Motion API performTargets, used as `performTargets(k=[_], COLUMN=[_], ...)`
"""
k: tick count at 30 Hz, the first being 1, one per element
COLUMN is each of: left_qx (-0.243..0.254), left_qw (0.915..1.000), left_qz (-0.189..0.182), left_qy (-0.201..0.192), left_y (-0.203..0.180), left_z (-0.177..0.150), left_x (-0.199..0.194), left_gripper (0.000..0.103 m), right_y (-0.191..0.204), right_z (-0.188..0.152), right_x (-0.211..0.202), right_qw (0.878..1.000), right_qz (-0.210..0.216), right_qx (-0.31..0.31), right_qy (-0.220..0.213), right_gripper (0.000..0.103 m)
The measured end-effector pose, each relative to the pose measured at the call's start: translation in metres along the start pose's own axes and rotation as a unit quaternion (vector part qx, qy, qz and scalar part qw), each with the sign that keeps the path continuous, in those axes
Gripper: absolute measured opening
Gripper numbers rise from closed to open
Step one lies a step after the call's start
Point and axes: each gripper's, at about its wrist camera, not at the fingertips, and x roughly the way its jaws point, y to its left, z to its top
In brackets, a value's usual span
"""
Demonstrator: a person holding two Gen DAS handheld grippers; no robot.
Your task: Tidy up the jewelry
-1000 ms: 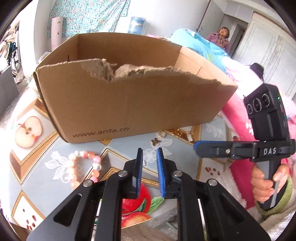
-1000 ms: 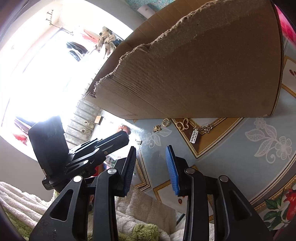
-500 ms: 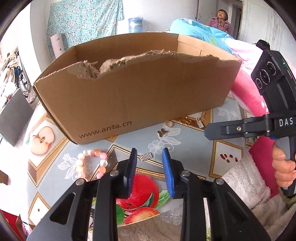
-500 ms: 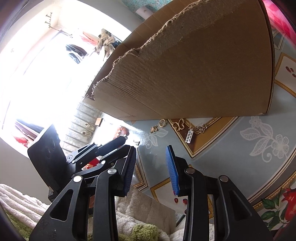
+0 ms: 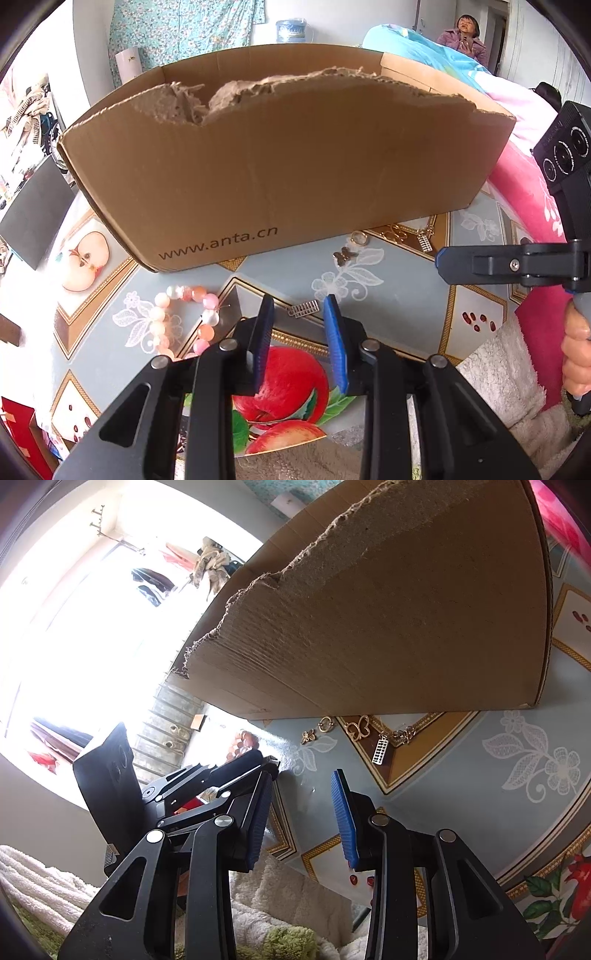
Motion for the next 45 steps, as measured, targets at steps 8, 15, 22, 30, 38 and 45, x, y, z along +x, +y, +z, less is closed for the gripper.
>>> performTargets(k=[8, 15, 22, 30, 38, 45], left_qx=[0.001, 0.004, -0.009, -0.036, -0.065, -0.062], left_qw=[0.9998, 0.9998, 0.9999, 0.9993, 0.9971, 0.9974], left_qz=[0.022, 0.019, 0.006, -0.012, -0.04, -0.037], left_qy=[0.0, 0.006, 0.005, 0.003, 0.001, 0.007], left_y=[-0.013, -0.022, -0.019, 0.001, 0.015, 0.011], left_z=[0.006, 0.01, 0.014, 0.013, 0.012, 0.012], left_x=[0.006, 0.009, 0.01, 0.01, 0.006, 0.008], left_gripper=[0.025, 0.014, 0.01, 0.001, 0.0, 0.011], right_y=[0.001, 0.0, -0.001, 0.001, 0.006, 0.011], right_z=[0.0, 0.0, 0.001, 0.0, 0.0, 0.002], right_x=[0.001, 0.0, -0.004, -0.002, 0.003, 0.008], right_qw=[1.0, 1.0, 1.0, 1.0, 1.0, 1.0], right_qz=[0.0, 0.0, -0.002, -0.007, -0.009, -0.007], right_qx=[0.001, 0.003, 0.0, -0.005, -0.009, -0.012], right_qy=[-0.001, -0.003, -0.007, -0.006, -0.001, 0.003], right_gripper=[0.034, 0.034, 0.034, 0.034, 0.034, 0.034])
